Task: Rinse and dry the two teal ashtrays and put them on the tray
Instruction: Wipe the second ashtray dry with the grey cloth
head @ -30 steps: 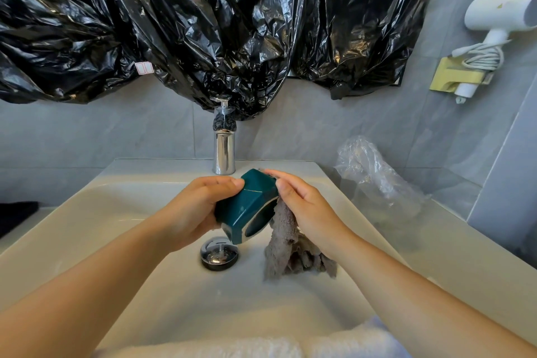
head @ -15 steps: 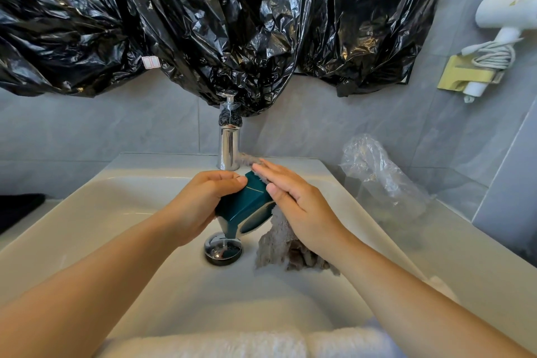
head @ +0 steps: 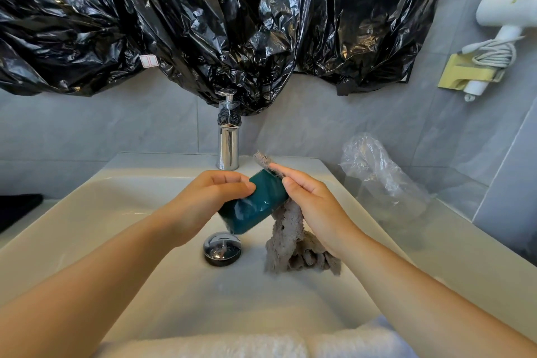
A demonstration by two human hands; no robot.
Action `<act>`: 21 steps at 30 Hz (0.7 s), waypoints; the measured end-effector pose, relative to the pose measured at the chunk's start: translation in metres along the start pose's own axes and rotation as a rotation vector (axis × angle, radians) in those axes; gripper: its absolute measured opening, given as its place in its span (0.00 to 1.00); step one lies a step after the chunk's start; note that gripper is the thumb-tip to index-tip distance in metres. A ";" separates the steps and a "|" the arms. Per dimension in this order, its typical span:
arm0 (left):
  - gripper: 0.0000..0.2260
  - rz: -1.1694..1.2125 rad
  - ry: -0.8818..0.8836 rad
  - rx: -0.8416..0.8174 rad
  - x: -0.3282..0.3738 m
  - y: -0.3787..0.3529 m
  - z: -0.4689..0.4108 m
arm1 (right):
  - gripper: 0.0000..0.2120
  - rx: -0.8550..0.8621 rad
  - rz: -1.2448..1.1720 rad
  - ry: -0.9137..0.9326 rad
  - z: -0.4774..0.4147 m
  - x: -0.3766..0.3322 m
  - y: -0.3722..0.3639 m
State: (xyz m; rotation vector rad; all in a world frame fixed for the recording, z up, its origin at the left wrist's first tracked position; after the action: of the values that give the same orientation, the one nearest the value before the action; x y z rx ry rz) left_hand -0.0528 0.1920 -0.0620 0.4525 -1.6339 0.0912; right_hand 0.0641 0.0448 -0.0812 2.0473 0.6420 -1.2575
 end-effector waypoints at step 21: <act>0.06 -0.061 0.004 0.003 -0.003 -0.006 0.000 | 0.17 0.087 0.159 0.076 -0.002 0.000 -0.001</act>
State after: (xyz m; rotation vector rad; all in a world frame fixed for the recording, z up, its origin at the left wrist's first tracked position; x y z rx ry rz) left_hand -0.0506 0.1871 -0.0662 0.5038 -1.6153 0.0492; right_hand 0.0647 0.0468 -0.0808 2.1796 0.4553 -1.1387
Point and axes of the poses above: each hand's wrist, its own z-axis away from the middle knuckle, its own y-axis out of the back of the hand, x = y × z, the point moved 1 cm from there along -z, towards the middle knuckle, and after that the axes turned 1 degree about -z, right-handed, at the moved point
